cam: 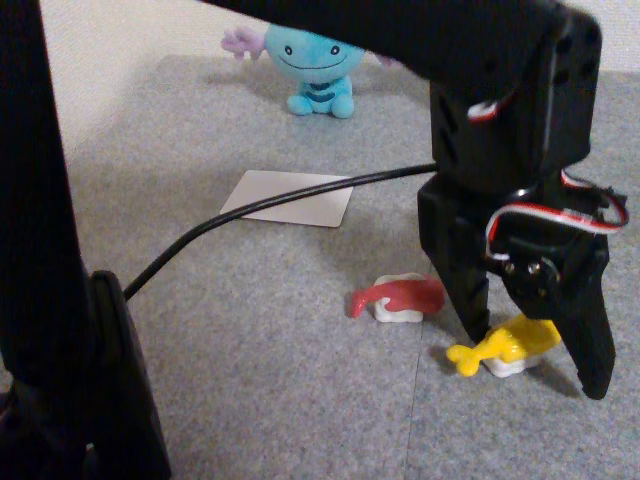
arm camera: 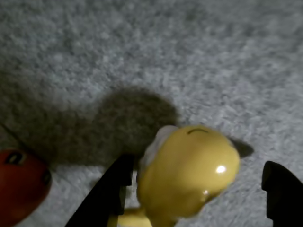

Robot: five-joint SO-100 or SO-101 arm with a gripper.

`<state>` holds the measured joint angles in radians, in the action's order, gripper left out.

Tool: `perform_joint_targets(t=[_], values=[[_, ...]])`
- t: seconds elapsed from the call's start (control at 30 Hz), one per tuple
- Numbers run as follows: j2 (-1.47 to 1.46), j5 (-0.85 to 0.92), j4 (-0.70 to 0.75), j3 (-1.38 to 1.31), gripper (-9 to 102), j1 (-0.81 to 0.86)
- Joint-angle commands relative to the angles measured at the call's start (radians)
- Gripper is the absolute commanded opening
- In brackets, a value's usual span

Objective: Wooper wants to eat egg sudhi, and Goomy wants to eat shrimp sushi

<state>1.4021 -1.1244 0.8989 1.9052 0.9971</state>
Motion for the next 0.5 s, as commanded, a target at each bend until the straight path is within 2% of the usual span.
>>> perform_joint_targets(t=[0.0,0.47], values=[[0.015,-0.011,-0.025,0.011,29,-0.008],[0.017,-0.026,-0.025,0.012,5,-0.035]])
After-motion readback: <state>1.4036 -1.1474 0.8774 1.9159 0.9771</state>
